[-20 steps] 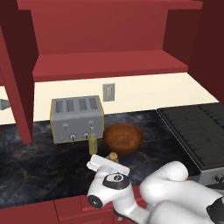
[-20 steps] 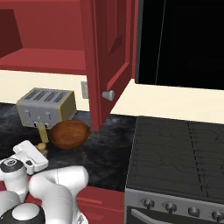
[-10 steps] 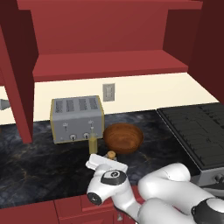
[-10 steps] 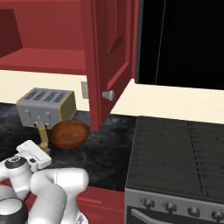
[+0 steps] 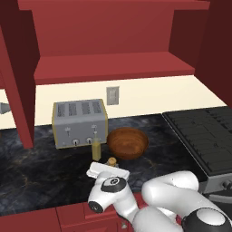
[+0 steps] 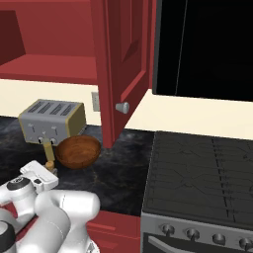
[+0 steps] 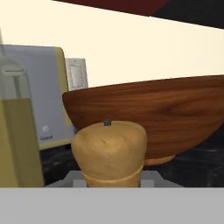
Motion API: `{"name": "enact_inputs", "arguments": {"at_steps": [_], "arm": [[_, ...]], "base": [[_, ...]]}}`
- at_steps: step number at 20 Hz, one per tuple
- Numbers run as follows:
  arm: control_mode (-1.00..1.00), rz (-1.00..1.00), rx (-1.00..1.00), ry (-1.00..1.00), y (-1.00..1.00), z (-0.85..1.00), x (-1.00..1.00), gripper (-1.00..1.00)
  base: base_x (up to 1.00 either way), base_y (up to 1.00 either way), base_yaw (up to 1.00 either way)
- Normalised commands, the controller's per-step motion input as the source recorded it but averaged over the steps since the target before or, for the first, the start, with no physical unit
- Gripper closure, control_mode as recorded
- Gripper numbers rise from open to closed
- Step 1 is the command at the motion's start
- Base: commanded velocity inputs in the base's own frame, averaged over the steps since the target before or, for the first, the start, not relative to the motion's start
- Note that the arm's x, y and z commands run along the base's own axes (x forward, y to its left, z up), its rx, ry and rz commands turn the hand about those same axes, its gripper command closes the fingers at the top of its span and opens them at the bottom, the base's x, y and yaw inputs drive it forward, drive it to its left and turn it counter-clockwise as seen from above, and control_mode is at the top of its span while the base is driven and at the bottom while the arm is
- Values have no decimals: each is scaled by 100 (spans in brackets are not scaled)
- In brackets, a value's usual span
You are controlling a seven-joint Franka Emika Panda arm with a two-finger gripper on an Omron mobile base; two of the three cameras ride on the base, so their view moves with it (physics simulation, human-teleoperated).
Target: Retrieve the bottle and the shaker from the cabinet and place them next to the mixing bowl on the counter. Then add garlic from the fridge to the mixing bowl.
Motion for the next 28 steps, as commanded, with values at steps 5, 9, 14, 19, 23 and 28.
{"name": "enact_inputs", "arguments": {"at_steps": [5, 9, 14, 19, 23, 28], "arm": [[-100, 0, 0, -6, 0, -29, 6, 100], [-100, 0, 0, -5, 0, -26, 8, -100], [-100, 0, 8, -5, 0, -3, 1, -100], [-100, 3, 23, -1, 1, 17, -28, -100], [-100, 7, 20, 0, 0, 60, -51, -100], [-100, 4, 28, 0, -19, 97, -76, -100]], "base": [[0, 0, 0], [0, 0, 0], [0, 0, 0], [0, 0, 0], [0, 0, 0], [0, 0, 0]]}}
